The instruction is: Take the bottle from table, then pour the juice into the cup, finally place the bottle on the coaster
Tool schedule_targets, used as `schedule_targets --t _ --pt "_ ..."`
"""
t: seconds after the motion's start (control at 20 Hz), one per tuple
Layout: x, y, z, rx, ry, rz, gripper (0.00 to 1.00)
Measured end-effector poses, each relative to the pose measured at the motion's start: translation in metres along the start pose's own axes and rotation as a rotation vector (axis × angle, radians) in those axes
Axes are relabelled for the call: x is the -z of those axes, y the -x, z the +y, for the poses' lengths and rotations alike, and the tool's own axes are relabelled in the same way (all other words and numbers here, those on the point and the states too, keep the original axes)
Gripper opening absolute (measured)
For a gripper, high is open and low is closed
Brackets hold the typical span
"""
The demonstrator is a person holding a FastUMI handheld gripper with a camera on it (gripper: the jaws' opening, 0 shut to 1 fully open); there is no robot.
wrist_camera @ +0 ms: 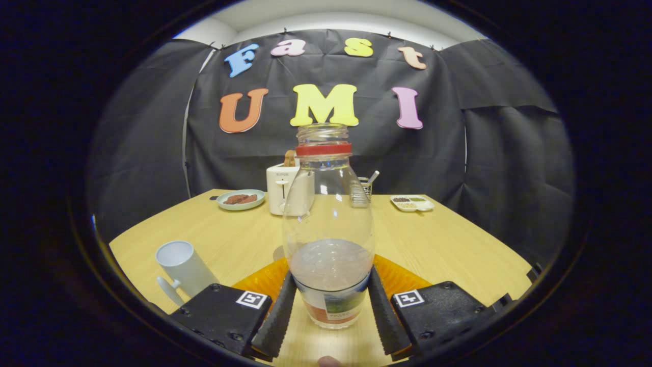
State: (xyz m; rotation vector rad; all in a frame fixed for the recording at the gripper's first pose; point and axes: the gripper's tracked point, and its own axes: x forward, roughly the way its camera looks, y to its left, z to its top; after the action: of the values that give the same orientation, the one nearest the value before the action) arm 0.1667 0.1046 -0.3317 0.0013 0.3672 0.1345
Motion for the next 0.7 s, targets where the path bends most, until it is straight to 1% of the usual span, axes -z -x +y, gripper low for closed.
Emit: schedule_targets --t 0.15,0.4,0.7 --pt "-0.017 0.003 0.014 -0.016 0.096 -0.012 0.75" --pt "-0.039 0.003 0.035 0.000 0.355 -0.034 0.75" --pt "-0.035 -0.013 0.051 0.035 0.651 -0.010 0.75"
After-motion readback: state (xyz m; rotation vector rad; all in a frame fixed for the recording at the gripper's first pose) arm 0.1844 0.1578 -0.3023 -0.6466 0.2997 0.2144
